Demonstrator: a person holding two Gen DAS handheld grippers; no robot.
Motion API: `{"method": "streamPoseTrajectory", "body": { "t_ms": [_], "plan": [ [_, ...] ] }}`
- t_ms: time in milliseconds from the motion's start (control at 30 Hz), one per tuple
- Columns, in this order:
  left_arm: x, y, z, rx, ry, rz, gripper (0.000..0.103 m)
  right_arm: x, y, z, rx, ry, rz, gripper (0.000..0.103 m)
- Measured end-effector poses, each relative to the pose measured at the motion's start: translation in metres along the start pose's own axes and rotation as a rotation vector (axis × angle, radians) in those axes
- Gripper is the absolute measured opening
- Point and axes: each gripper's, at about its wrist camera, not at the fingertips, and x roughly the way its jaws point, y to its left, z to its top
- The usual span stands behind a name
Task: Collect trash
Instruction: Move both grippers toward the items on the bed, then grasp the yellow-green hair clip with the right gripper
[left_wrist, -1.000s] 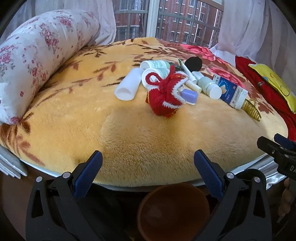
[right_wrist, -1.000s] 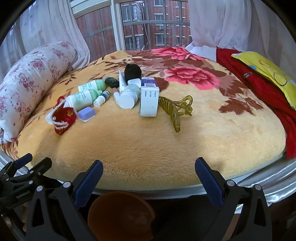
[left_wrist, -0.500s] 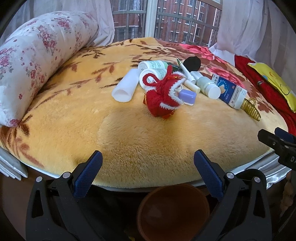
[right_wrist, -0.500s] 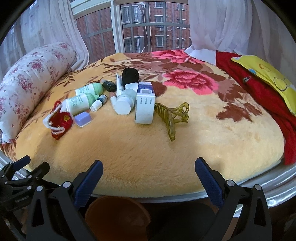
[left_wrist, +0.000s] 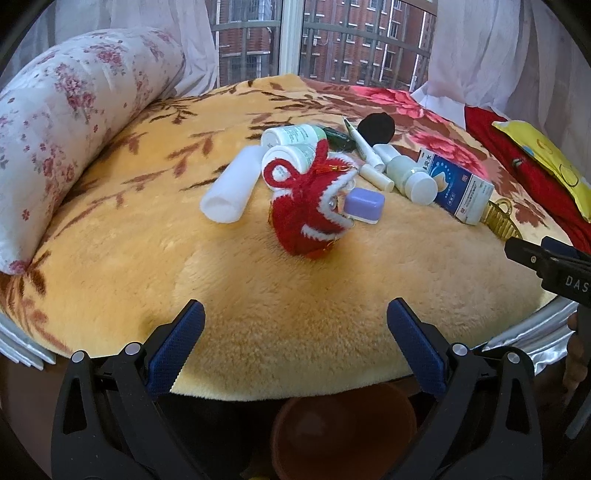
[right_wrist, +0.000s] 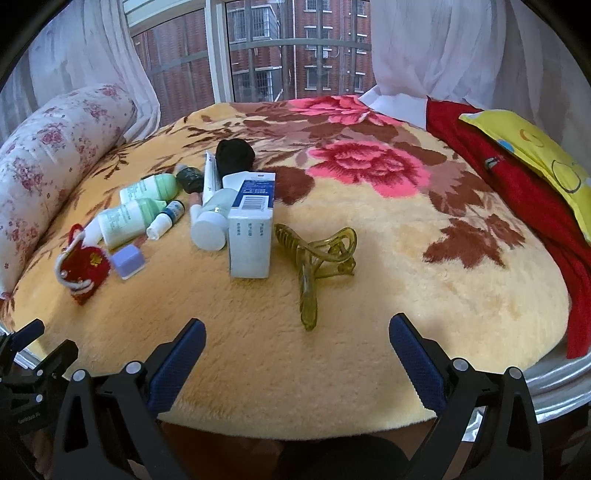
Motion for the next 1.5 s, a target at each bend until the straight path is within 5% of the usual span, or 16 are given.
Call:
{"method": "streamPoseTrajectory", "body": {
  "t_ms": [1200, 1500],
  "plan": [
    [0.030, 0.004, 0.029, -0.012, 0.048, -0.009, 0.096, 0.049, -0.024, 0.038, -0.052, 0.086, 0.032, 0.098],
    [0.025, 0.007, 0.030, -0.001, 0.038, -0.016, 0.096, 0.074, -0.032, 0.045, -0.060, 0.124, 0.108, 0.082]
  ]
}}
